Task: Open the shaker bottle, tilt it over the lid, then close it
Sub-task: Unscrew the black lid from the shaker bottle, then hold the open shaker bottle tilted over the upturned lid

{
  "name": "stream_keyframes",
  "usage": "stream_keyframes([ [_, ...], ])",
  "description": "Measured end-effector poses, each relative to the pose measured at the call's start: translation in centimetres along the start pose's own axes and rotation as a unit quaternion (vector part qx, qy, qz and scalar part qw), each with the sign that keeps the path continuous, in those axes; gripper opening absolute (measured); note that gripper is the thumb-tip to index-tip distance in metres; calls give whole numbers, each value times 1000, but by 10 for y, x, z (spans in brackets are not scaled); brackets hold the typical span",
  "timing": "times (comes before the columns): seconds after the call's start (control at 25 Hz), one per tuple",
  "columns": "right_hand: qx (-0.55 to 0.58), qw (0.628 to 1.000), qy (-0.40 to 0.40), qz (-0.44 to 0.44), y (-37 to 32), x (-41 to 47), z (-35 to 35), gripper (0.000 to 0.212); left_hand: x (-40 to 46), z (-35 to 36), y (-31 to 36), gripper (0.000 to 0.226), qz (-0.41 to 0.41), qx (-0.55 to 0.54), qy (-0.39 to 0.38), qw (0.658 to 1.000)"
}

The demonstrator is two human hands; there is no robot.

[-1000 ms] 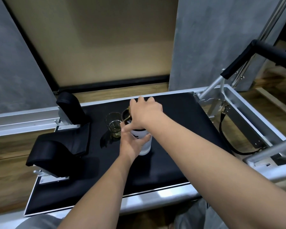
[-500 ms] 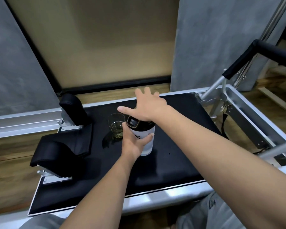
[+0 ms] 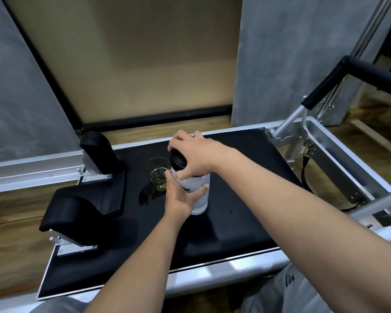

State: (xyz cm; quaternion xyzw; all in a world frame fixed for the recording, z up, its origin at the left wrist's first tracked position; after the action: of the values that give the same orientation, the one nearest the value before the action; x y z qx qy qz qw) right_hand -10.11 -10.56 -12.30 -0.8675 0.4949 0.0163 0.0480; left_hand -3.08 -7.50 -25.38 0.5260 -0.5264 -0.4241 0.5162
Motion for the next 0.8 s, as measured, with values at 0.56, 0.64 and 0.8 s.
stream_keyframes([
  [0.56,733,482,183,443,136,-121,217,28,-3,0,-8,76,-55,2,9,998],
  [0.64,729,477,190,452,139,-122,230,29,-1,0,-9,76,-54,5,12,998],
  [0.8,653,558,233,456,151,-119,218,35,1,0,-10,77,-53,7,11,999],
])
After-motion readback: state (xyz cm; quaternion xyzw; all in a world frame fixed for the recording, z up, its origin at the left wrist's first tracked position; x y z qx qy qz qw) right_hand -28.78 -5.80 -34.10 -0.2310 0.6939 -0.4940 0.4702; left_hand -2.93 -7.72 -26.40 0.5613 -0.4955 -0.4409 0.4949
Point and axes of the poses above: each hand's wrist, its own x-axis towards the middle knuckle, its own z-axis out of the palm, y = z × x, the point moved 10 cm from there along x, towards the middle knuckle, and after that the axes turned 8 degrees about -x, right-handed, at the moved point
